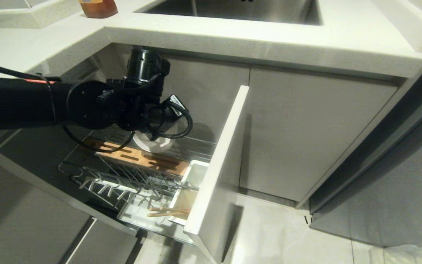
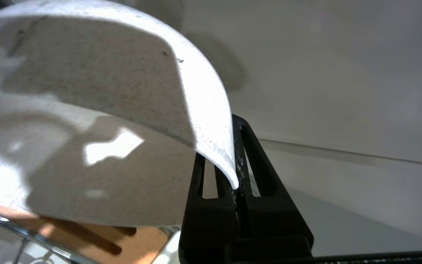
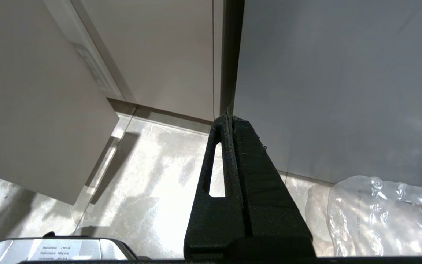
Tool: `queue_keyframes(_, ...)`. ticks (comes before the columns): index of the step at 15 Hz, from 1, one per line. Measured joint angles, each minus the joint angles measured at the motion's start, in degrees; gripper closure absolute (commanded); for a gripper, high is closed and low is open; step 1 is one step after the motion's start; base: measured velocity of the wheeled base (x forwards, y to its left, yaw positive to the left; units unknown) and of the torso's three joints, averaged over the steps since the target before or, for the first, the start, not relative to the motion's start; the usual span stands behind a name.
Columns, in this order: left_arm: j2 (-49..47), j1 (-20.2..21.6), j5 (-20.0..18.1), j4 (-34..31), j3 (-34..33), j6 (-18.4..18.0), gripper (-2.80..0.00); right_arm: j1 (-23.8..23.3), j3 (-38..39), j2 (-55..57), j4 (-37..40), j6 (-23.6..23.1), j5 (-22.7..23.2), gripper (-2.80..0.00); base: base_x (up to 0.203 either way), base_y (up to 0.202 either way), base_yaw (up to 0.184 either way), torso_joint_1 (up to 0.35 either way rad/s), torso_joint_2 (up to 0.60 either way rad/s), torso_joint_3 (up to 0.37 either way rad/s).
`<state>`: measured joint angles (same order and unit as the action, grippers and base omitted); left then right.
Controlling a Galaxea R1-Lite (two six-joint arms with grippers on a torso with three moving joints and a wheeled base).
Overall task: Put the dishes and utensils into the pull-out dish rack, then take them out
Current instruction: Take the bowl out of the cupboard
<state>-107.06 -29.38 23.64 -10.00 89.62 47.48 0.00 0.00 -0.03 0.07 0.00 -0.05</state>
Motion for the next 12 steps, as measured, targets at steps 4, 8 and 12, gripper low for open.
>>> queue_keyframes(4, 4.7, -0.1, 0.0, -1.7, -0.2, -0.2, 0.0, 0.0, 0.0, 0.0, 0.0, 0.0, 0.0, 0.0, 0.0, 0.0, 0.0, 0.0, 0.0, 0.0)
queue_keyframes(8, 11.9, -3.2, 1.8, -6.4, -0.3, -0.3, 0.0, 0.0, 0.0, 0.0, 0.0, 0.0, 0.0, 0.0, 0.0, 0.0, 0.0, 0.0, 0.0, 0.0)
queue_keyframes(12, 22.1, -8.8, 4.6, -10.5, 0.0, -3.2, 0.0, 0.0, 0.0, 0.0, 0.0, 0.0, 0.0, 0.0, 0.0, 0.0, 0.0, 0.0, 0.0, 0.0)
